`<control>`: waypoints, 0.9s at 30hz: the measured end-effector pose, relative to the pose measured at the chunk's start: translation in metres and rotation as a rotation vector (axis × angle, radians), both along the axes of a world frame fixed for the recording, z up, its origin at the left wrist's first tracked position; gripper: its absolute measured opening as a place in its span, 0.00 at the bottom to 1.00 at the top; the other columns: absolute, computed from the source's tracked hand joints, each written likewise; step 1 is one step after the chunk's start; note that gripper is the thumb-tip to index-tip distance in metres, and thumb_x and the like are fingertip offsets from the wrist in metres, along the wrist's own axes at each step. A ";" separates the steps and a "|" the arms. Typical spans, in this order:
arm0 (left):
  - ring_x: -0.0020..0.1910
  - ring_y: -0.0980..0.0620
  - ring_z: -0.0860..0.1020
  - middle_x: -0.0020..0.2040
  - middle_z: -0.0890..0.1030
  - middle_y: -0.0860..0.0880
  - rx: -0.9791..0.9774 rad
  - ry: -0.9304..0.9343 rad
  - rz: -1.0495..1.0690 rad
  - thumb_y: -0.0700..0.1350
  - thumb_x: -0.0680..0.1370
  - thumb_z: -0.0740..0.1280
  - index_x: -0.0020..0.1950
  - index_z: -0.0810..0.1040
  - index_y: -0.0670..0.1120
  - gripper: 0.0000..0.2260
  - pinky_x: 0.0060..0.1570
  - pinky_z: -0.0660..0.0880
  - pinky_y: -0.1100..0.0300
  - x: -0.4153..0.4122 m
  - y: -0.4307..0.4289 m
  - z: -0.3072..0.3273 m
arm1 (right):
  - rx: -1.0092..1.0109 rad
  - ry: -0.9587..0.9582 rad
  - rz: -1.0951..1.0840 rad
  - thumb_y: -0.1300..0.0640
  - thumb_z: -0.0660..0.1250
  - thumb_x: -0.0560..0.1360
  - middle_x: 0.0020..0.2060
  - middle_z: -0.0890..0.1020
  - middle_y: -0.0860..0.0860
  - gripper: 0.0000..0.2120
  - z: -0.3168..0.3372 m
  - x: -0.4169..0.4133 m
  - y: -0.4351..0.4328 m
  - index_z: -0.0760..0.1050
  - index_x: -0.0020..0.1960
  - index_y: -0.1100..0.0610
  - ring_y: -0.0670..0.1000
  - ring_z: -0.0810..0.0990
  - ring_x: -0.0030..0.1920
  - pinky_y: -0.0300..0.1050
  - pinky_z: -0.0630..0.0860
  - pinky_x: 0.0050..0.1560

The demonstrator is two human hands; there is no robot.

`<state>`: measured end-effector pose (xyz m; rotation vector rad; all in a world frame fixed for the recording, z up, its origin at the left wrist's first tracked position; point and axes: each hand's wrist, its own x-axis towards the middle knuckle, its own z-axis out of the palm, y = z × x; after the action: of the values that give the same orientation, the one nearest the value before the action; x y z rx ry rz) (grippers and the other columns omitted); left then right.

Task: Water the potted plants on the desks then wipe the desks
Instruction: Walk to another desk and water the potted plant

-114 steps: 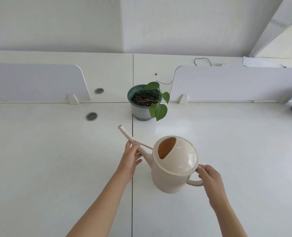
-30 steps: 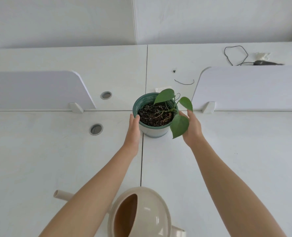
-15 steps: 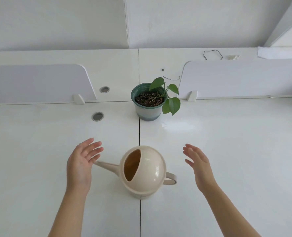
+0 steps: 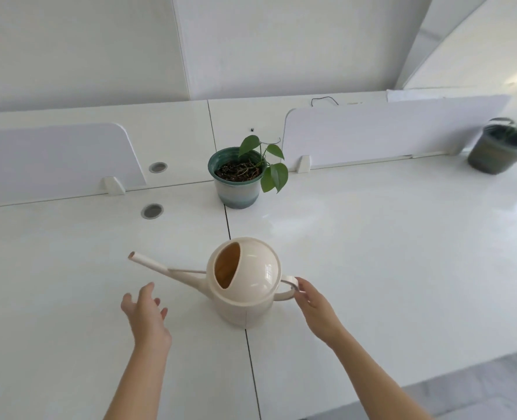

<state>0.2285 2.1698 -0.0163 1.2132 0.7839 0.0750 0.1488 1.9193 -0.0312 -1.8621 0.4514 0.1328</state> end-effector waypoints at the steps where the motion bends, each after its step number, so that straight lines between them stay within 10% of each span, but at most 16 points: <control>1: 0.61 0.44 0.72 0.63 0.70 0.42 -0.015 -0.012 -0.059 0.44 0.78 0.59 0.74 0.57 0.44 0.25 0.57 0.69 0.52 0.001 -0.002 0.001 | -0.022 0.023 0.013 0.57 0.55 0.79 0.50 0.76 0.49 0.10 -0.004 -0.001 0.001 0.69 0.58 0.50 0.48 0.73 0.51 0.35 0.68 0.45; 15: 0.67 0.46 0.69 0.59 0.73 0.51 -0.188 -0.137 -0.381 0.46 0.79 0.57 0.65 0.69 0.51 0.14 0.62 0.62 0.50 0.013 -0.009 0.010 | -0.127 0.033 0.002 0.60 0.53 0.78 0.32 0.66 0.47 0.08 0.012 0.000 0.028 0.62 0.41 0.53 0.48 0.64 0.34 0.40 0.62 0.34; 27: 0.60 0.50 0.72 0.58 0.73 0.51 -0.164 -0.330 -0.216 0.46 0.79 0.58 0.66 0.69 0.49 0.15 0.62 0.63 0.52 -0.070 -0.011 0.047 | -0.085 -0.118 0.130 0.60 0.57 0.77 0.32 0.67 0.48 0.06 0.047 -0.048 0.014 0.67 0.41 0.55 0.48 0.63 0.33 0.41 0.61 0.34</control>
<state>0.1589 2.1587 0.0303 1.0872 0.3617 0.0310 0.1011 1.9332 0.0163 -1.9707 0.2586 0.0918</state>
